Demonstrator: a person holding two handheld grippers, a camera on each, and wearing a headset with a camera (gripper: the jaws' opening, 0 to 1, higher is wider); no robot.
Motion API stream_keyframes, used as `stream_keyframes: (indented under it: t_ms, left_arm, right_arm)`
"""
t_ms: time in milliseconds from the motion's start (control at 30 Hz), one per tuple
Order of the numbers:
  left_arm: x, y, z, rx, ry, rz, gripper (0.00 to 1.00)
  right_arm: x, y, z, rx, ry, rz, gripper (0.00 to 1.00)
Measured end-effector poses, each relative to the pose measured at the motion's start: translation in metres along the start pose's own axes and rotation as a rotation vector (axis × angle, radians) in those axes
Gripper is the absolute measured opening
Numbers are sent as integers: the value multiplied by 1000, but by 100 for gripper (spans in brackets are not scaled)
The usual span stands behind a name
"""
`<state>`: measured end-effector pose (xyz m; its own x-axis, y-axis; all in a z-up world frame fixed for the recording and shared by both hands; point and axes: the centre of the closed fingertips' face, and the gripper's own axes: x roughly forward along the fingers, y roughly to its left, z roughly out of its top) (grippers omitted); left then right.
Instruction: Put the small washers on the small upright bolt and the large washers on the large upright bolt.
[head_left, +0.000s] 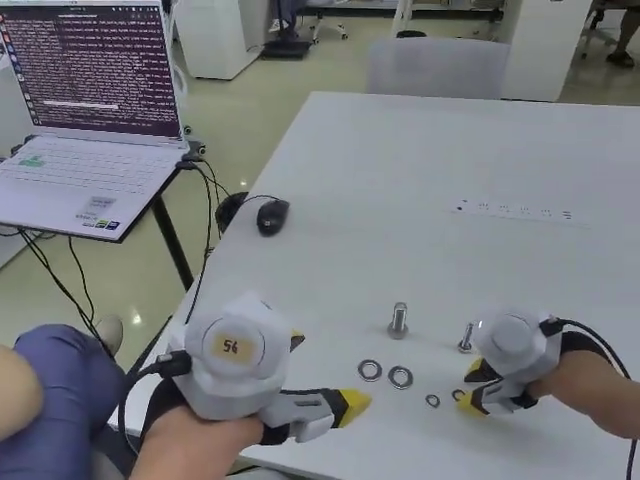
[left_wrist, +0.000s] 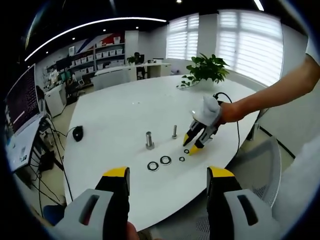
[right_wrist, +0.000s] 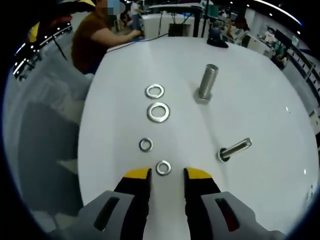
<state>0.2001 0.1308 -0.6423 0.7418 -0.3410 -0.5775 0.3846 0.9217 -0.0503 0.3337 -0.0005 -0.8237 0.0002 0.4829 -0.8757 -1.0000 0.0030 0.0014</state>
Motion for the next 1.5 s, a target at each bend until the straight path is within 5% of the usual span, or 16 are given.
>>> stream_keyframes:
  t_ms: [200,600,1133,1500]
  left_arm:
    - [-5,0,-5,4,-2,-12,62]
    - [-1,-1,4,4,-30,2,62]
    - [2,-1,15,15,-41,2,62]
    - [3,8,20,19,-55,6,62]
  right_arm:
    - [5,2,11,-20,1,2,25]
    - [1,10,0,-89,36,46,20]
    - [1,8,2,-54,29,20,14]
    - [1,7,2,-3,21,18,14]
